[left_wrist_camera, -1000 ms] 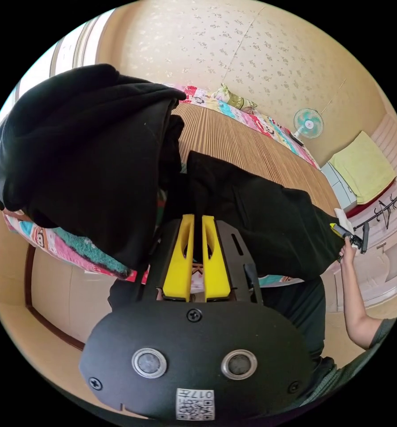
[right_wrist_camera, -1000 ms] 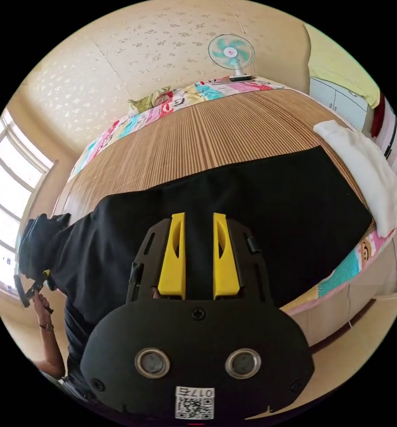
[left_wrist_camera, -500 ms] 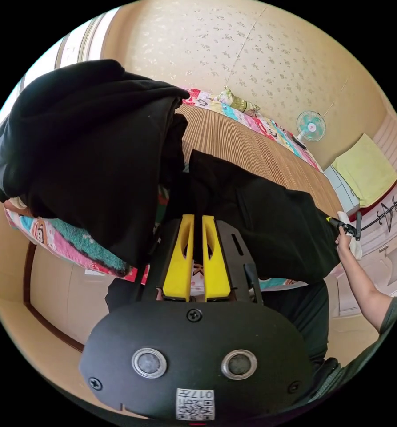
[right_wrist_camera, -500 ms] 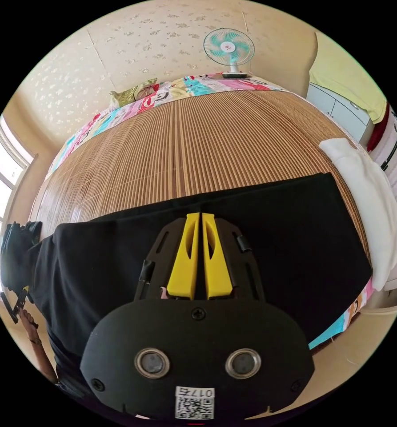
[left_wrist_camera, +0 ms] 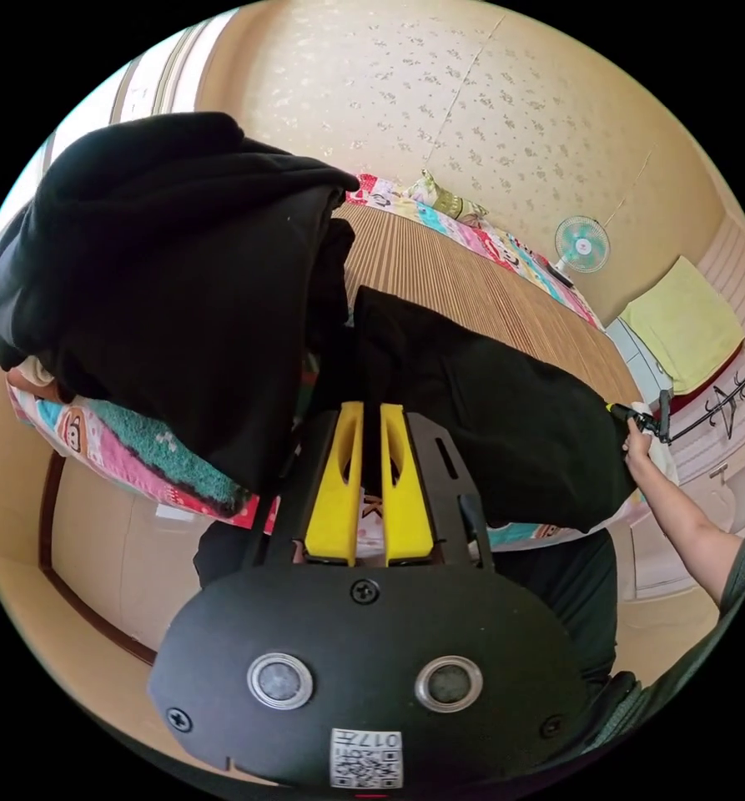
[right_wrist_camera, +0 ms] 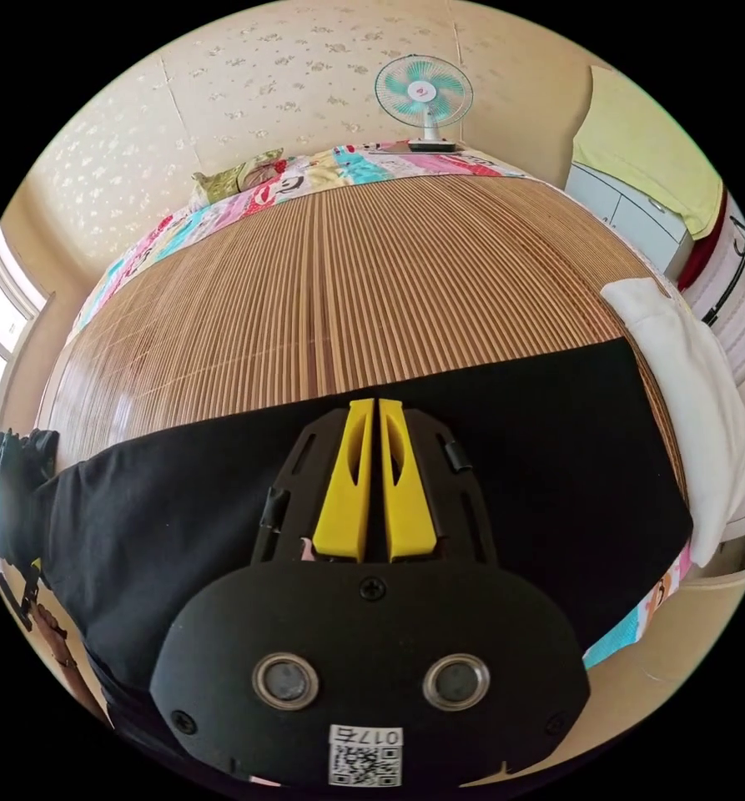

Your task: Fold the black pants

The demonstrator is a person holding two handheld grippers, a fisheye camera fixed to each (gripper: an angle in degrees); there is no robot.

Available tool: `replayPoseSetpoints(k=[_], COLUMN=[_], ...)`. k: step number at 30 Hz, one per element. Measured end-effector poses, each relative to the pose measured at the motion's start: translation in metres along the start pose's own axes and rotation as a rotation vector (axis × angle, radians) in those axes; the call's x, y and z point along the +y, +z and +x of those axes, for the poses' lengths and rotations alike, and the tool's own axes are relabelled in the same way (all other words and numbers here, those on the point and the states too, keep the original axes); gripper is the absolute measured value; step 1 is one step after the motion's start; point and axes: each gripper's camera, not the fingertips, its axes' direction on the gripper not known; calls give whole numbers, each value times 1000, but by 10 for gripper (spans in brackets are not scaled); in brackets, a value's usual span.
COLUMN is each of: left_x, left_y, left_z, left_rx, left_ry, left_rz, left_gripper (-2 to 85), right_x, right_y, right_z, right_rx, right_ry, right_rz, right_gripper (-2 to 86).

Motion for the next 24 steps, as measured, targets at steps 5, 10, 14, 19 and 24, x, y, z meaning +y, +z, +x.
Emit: replayPoseSetpoints(k=[5, 10, 14, 19, 24], left_x=[18, 35, 46, 51, 47], left_y=[-38, -57, -13, 21, 41], left_z=[-17, -51, -109, -156, -175], left_rx=[72, 196, 466, 666, 714], left_ry=[24, -62, -397, -638, -737], left_rz=[136, 134, -26, 15, 17], left_gripper=[97, 159, 190, 186, 103], right_x=[11, 69, 121, 184, 203], right_y=[-23, -57, -87, -107, -103], right_z=[21, -18, -74, -133, -166], right_rx=[-142, -358, -456, -612, -686], right_ry=[101, -9, -192, -337, -382], right_rz=[33, 28, 57, 16, -77], right_gripper=[57, 102, 101, 84, 103])
